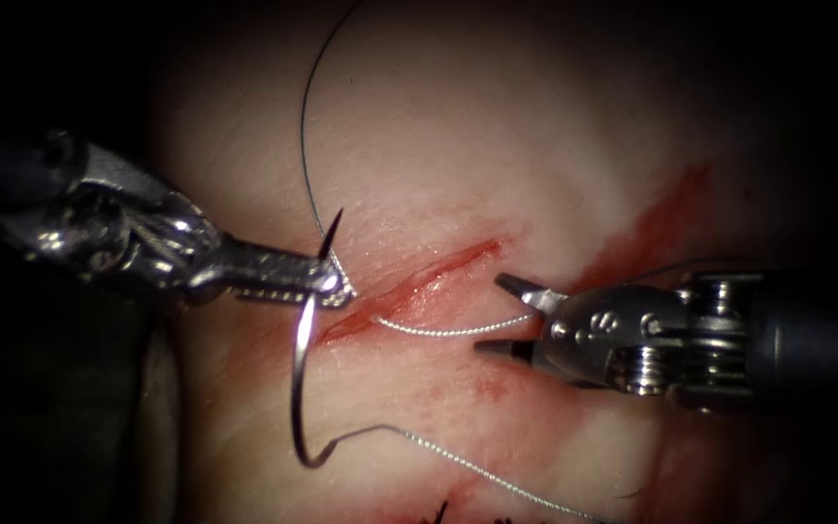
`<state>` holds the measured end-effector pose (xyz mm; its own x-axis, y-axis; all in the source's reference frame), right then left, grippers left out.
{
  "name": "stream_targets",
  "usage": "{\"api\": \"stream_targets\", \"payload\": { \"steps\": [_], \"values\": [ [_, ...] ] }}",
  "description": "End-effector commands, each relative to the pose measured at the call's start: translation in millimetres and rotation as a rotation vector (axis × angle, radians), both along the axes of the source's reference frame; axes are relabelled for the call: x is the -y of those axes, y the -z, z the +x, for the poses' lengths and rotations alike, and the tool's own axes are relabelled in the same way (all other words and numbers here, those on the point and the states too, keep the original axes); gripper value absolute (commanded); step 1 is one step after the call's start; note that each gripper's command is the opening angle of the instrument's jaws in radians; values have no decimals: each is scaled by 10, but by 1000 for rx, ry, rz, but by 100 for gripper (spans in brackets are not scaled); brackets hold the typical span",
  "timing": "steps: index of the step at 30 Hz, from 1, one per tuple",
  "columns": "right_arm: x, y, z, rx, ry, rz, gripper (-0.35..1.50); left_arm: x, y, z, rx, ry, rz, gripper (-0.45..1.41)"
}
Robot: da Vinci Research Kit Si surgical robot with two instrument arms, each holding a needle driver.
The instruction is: Wound Closure
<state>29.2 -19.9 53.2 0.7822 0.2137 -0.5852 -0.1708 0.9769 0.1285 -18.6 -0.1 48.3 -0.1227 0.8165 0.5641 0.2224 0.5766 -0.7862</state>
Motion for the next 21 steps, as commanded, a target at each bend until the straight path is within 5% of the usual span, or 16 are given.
{"api": "stream_targets", "payload": {
  "steps": [1,8,13,14,15,21],
  "values": [
    [5,-8,14,-5,10,-6,62,0,-5,-5,1,-1,0,-45],
    [31,-45,32,-15,36,-23,89,1,-5,-5,1,-1,0,-45],
    [33,-55,35,-28,38,-3,59,1,-5,-5,1,-2,0,-45],
    [32,-57,35,-28,36,0,41,1,-5,-6,1,-2,0,-45],
    [29,-60,35,-34,46,4,-30,1,-5,-6,1,-2,0,-45],
    [20,-44,18,24,3,-69,-35,1,-4,-6,3,-4,1,-45]
  ]
}}
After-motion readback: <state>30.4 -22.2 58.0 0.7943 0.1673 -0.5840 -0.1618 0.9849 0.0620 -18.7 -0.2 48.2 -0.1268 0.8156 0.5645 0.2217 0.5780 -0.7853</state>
